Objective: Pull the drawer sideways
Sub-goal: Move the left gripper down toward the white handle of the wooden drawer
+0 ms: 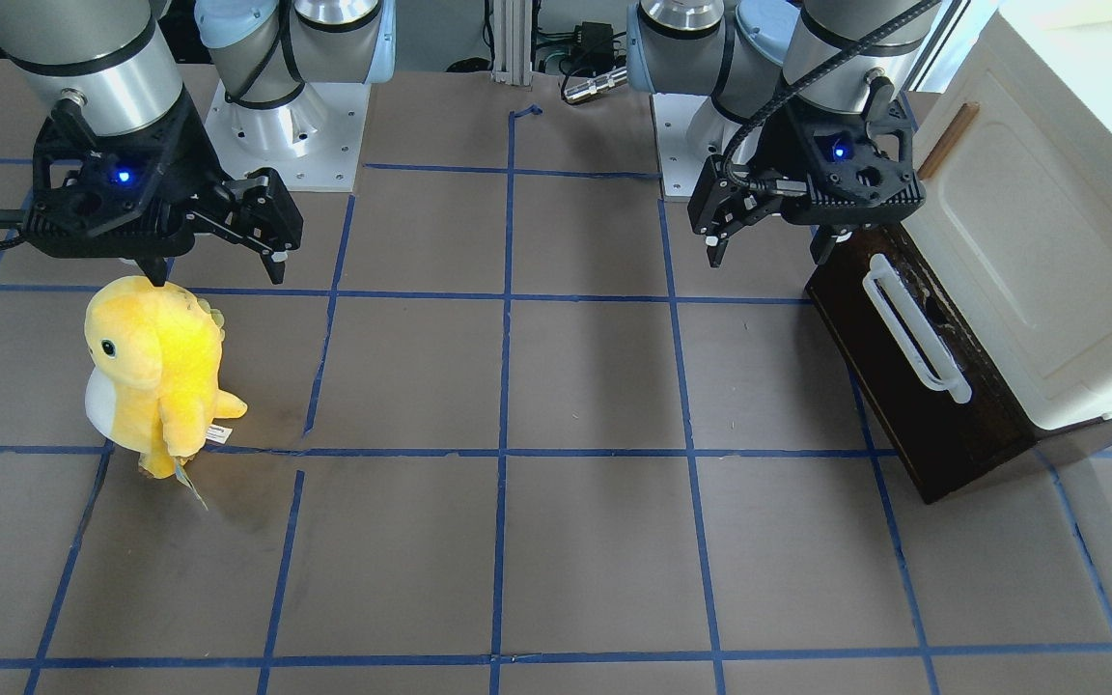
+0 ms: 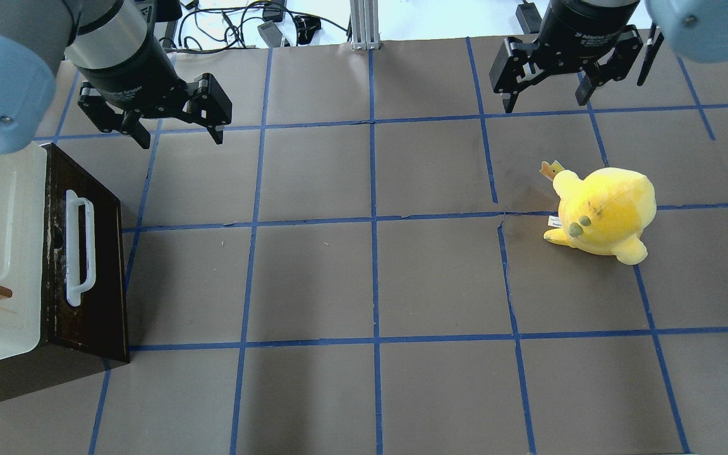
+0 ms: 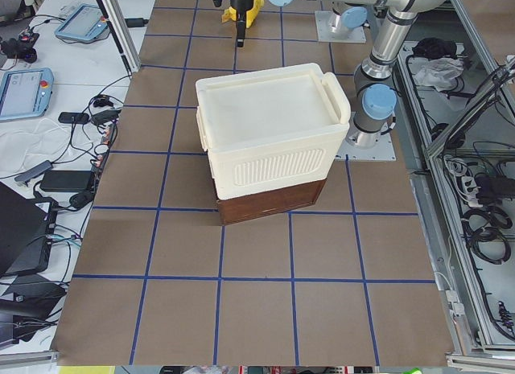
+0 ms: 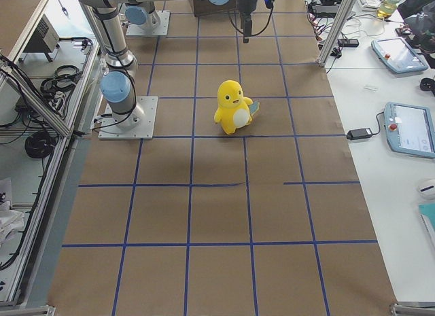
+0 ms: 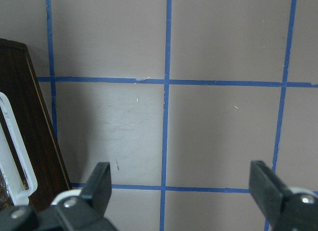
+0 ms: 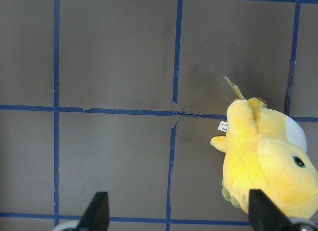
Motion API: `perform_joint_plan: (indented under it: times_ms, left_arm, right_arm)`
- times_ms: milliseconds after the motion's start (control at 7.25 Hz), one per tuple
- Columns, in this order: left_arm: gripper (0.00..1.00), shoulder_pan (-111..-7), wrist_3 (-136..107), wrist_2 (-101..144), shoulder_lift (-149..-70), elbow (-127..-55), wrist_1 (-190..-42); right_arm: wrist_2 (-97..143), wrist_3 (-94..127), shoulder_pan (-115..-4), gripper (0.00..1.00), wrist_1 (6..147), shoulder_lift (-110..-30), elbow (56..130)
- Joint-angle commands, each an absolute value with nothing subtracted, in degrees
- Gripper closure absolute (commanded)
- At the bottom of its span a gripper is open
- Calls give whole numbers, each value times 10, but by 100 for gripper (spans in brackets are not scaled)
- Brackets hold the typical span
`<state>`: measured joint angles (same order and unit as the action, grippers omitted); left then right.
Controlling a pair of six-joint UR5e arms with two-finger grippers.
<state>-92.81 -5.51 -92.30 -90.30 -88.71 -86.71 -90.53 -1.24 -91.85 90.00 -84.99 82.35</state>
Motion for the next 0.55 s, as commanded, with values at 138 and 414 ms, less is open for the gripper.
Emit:
perform_joint_plan:
  times_ms: [138, 414]
  left_arm:
    - [0, -962, -76, -962, -918, -902, -865]
    - [0, -990, -144, -990, -932, -913, -863]
  right_arm:
    - [-905, -12, -918, 0, 900, -850, 824]
    - [-905, -12, -918, 0, 900, -850, 824]
